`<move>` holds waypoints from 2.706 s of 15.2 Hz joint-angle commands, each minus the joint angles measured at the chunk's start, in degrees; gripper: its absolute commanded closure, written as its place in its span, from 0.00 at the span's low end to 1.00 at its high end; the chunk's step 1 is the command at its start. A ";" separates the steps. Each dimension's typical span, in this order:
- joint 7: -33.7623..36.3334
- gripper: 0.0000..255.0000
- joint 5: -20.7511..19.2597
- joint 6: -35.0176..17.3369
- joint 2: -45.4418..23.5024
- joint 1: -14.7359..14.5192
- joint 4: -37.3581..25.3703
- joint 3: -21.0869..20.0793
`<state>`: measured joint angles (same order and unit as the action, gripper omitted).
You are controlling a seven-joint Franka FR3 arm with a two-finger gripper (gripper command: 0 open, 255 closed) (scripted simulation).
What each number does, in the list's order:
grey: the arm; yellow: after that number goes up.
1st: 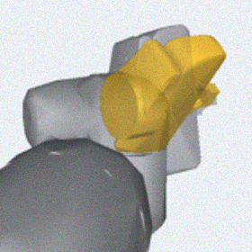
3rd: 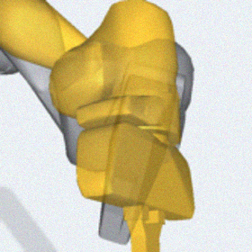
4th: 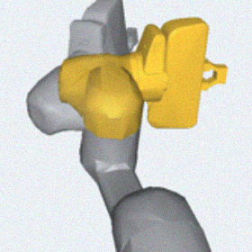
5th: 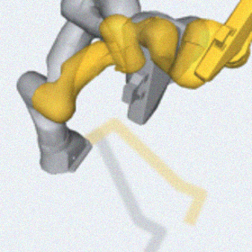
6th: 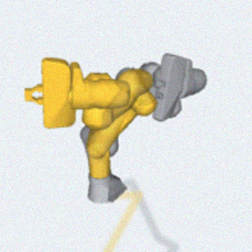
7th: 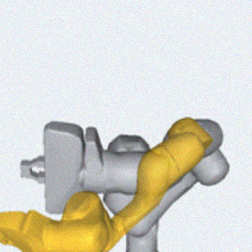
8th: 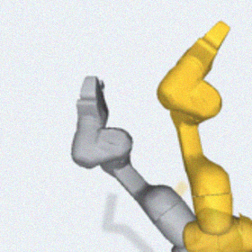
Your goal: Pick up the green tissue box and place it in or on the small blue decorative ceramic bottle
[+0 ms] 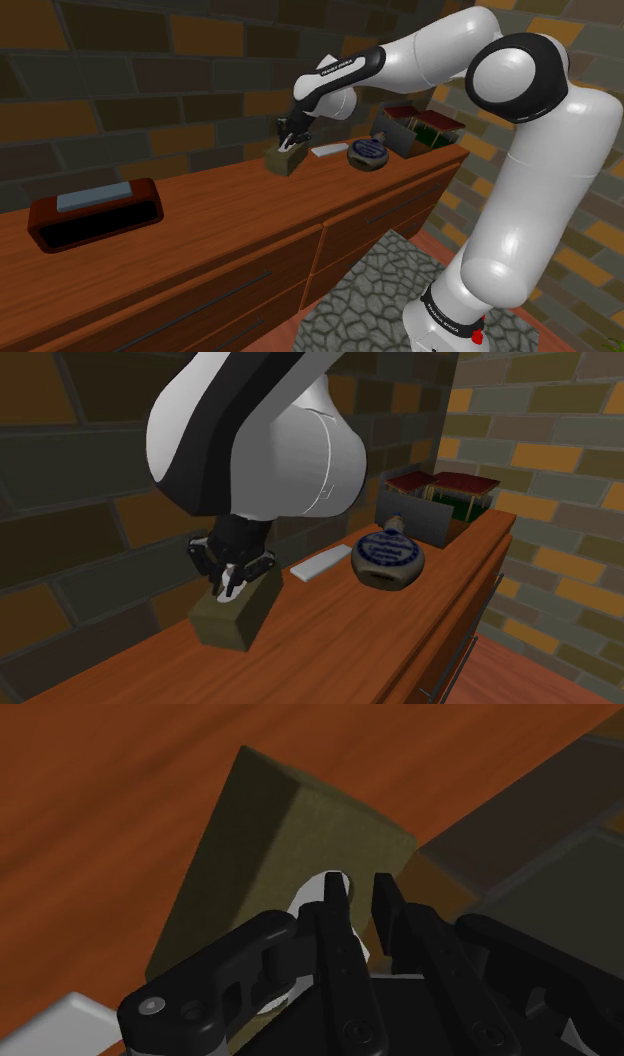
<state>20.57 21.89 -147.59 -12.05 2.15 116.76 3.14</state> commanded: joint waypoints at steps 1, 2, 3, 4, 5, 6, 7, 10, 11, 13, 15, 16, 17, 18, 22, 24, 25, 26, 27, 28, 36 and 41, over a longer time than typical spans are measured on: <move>0.74 1.00 -0.73 1.27 0.90 -0.08 -0.46 0.26; 1.09 1.00 -1.06 1.91 1.30 -0.12 -0.73 0.36; 1.43 1.00 -1.38 2.55 1.69 -0.16 -1.01 0.46; 1.76 1.00 -1.69 3.20 2.07 -0.19 -1.31 0.55; 2.09 1.00 -2.00 3.85 2.44 -0.22 -1.62 0.64; 2.41 1.00 -2.30 4.50 2.79 -0.25 -1.94 0.71; 2.72 1.00 -2.59 5.16 3.14 -0.27 -2.28 0.79; 3.62 1.00 -3.41 7.15 4.12 -0.31 -3.36 0.98; 3.91 1.00 -3.67 7.82 4.43 -0.32 -3.75 1.04; 4.47 1.00 -4.17 9.16 5.00 -0.34 -4.57 1.14; 5.01 1.00 -4.63 10.52 5.54 -0.34 -5.44 1.23; 5.27 1.00 -4.85 11.21 5.79 -0.34 -5.89 1.28; 5.52 1.00 -5.07 11.89 6.03 -0.34 -6.36 1.31; 5.77 1.00 -5.27 12.58 6.26 -0.34 -6.84 1.35; 6.71 1.00 -6.04 15.36 7.06 -0.32 -8.91 1.49; 7.16 1.00 -6.38 16.77 7.40 -0.31 -10.02 1.54; 7.37 1.00 -6.54 17.48 7.55 -0.30 -10.60 1.57; 7.59 1.00 -6.70 18.19 7.68 -0.29 -11.19 1.59; 7.79 1.00 -6.85 18.90 7.81 -0.28 -11.80 1.62; 8.00 1.00 -6.99 19.62 7.92 -0.27 -12.42 1.64; 9.51 1.00 -7.96 25.46 8.40 -0.17 -17.91 1.81; 7.25 1.00 -7.37 27.80 9.65 1.21 -18.46 2.95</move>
<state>28.93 14.21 -120.29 -3.02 2.77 97.94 5.60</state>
